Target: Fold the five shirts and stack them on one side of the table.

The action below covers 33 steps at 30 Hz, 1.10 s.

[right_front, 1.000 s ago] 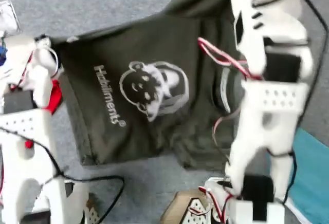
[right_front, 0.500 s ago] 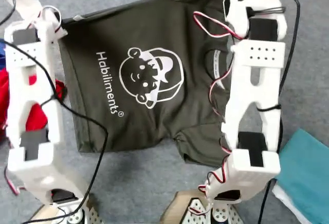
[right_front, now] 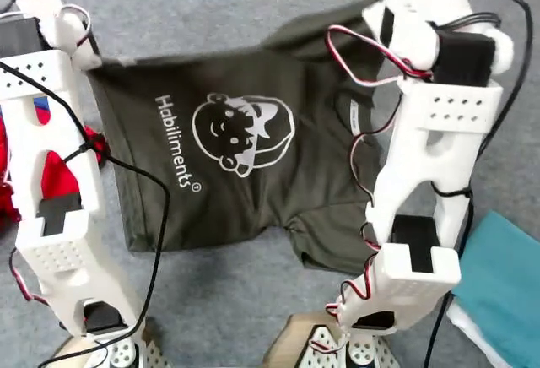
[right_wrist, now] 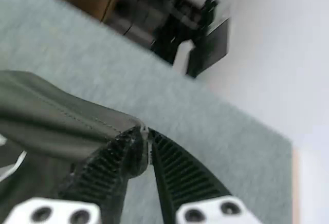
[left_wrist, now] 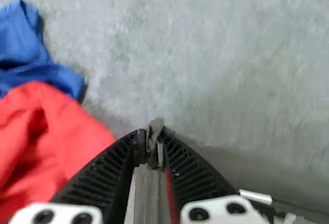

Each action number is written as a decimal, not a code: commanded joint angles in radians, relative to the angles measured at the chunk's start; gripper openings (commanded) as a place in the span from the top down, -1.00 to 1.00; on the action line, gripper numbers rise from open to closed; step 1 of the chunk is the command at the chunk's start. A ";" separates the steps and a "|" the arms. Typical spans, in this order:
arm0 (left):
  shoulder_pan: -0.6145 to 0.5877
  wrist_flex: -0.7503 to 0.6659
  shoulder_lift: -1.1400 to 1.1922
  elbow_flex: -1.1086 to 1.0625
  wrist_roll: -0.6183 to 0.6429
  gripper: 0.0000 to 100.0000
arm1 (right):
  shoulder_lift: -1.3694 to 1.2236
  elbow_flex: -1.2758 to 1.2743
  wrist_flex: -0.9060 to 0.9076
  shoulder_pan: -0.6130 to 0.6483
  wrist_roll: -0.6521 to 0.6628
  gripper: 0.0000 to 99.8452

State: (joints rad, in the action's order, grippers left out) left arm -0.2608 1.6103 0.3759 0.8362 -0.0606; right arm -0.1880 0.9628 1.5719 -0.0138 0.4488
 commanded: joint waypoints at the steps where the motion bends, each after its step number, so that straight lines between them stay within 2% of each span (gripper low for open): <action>1: 0.049 0.106 -0.004 0.044 -0.049 0.96 | 0.008 0.065 0.106 -0.010 0.014 0.99; 5: 0.051 0.135 -0.004 0.037 -0.046 0.96 | 0.050 0.067 0.215 -0.008 0.012 0.99; 7: 0.054 0.147 -0.010 -0.015 -0.049 0.96 | 0.091 0.027 0.215 -0.018 0.014 0.99; 11: 0.049 0.143 -0.013 -0.180 -0.049 0.96 | 0.214 -0.173 0.212 -0.002 0.020 0.99; 14: 0.028 0.072 -0.016 -0.313 -0.051 0.96 | 0.343 -0.406 0.176 0.024 0.018 0.99; 17: 0.017 0.011 -0.073 -0.470 -0.052 0.96 | 0.501 -0.690 0.034 0.022 0.020 0.99; 25: 0.026 -0.334 -0.394 -1.177 -0.095 0.96 | 0.961 -1.489 -0.305 -0.001 0.106 0.99; 29: 0.026 -0.457 -0.544 -1.455 -0.133 0.96 | 1.185 -1.764 -0.345 -0.042 0.183 0.99; 33: 0.026 -0.477 -0.634 -1.577 -0.141 0.96 | 1.369 -1.940 -0.345 -0.110 0.253 0.99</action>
State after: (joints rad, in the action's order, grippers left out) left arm -0.2317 1.1546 -0.1749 -0.6751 -0.1926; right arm 1.0503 -0.8753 1.2513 -0.0721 0.6590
